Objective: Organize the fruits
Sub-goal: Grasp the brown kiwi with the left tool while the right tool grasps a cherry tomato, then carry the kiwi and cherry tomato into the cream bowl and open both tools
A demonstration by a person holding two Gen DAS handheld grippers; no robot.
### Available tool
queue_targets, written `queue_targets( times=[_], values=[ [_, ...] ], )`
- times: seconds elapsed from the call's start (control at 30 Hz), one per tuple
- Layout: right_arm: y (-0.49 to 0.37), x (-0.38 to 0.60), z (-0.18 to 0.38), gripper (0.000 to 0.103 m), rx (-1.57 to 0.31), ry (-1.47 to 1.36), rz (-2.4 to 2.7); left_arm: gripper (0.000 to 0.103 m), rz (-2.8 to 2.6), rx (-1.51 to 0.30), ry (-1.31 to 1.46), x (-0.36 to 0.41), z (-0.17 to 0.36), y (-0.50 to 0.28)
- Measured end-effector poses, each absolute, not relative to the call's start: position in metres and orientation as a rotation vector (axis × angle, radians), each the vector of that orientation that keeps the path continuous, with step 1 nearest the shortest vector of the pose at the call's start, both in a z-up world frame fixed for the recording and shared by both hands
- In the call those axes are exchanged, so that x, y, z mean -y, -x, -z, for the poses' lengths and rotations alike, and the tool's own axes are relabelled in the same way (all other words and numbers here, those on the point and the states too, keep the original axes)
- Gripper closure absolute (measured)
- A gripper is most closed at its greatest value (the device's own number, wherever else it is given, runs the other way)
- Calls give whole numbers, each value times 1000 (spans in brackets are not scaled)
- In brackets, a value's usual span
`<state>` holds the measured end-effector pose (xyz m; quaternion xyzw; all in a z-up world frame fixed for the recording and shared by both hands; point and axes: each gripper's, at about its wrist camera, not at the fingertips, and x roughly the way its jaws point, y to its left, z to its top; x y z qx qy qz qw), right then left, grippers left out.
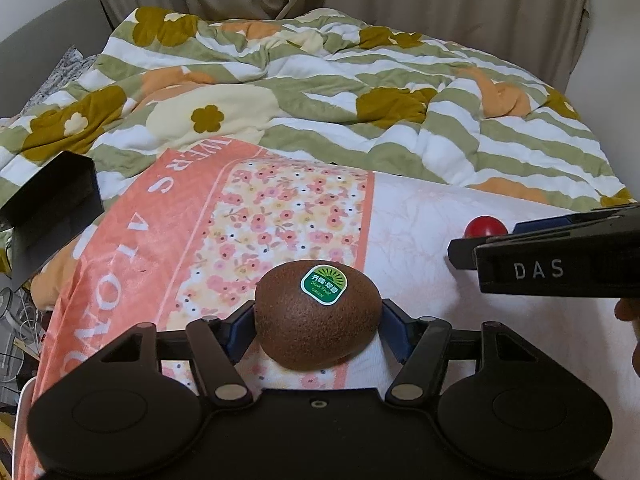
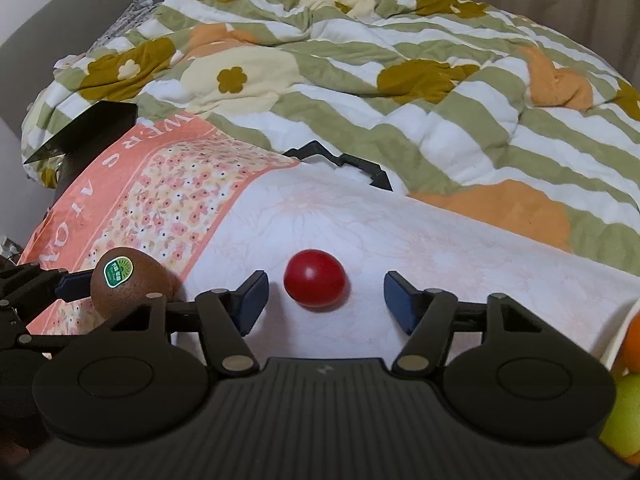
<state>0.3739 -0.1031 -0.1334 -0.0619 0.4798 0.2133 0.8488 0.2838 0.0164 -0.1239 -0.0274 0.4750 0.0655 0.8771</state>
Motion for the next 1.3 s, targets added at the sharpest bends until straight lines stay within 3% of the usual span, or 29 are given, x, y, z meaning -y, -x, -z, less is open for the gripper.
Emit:
queue_targets(
  times=[0.33,0.87,1.3],
  values=[
    [-372,94,133,54,-996,169,-432,34,-150,-992,75,-29,122,-280],
    [-338,110,95,55,-935,109,-354,34,-85,-917,46,-28,86,-255],
    [-246,145,33,55,-830,23,-189,34,104,-785,-22,-7,36,-206]
  ],
)
